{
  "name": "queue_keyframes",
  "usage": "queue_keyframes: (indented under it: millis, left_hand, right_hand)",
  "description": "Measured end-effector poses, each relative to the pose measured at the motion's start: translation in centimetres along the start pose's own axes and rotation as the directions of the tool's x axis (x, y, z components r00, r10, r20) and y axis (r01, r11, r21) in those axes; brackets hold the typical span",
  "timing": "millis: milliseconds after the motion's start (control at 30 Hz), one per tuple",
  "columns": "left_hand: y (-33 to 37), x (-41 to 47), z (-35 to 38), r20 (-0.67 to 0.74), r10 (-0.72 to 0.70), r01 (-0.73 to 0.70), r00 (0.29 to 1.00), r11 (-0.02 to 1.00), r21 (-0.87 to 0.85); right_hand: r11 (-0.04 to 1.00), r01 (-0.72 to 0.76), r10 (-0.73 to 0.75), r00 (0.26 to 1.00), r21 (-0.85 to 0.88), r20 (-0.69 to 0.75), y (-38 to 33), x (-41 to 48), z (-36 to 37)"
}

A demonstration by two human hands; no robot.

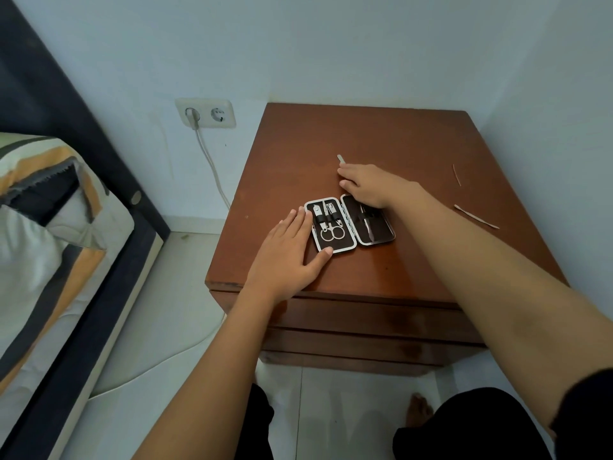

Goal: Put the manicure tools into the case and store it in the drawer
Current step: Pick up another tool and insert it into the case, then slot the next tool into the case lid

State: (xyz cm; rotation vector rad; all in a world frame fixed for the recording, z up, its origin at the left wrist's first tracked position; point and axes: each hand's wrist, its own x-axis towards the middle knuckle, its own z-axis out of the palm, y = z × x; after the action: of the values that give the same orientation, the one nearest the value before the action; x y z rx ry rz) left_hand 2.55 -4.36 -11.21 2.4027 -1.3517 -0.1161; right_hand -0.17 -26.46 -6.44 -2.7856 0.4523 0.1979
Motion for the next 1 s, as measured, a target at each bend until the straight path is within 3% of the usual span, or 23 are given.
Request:
queue_keyframes:
  millis: [167, 333, 533, 800, 1000]
  left_hand:
    - [0.1, 0.0, -0.1, 0.003, 0.0, 0.0, 1.0, 1.0, -0.015]
    - [0.1, -0.2, -0.3, 0.007, -0.013, 0.013, 1.0, 0.999, -0.031]
    - [0.4, -0.3, -0.5, 0.018, -0.025, 0.026, 1.0, 0.999, -0.027]
    - [0.3, -0.2, -0.4, 0.01, -0.03, 0.03, 1.0, 0.999, -0.024]
    - [0.2, -0.2, -0.3, 0.004, -0.027, 0.027, 1.0, 0.999, -0.017]
  right_hand:
    - [0.996, -0.092, 0.092, 0.994, 0.006, -0.059, 2.2, -2.2, 0.0]
    - [0.979, -0.167, 0.191, 0.956, 0.119, -0.223, 3.9, -7.1, 1.2]
    - [0.979, -0.143, 0.185, 0.921, 0.144, -0.342, 4.7, -10.8, 2.9]
    - [0.931, -0.151, 0.281, 0.878, 0.333, -0.388, 4.7, -11.4, 2.6]
    - [0.95, -0.024, 0.198, 0.816, 0.312, -0.542, 5.0, -11.7, 3.0]
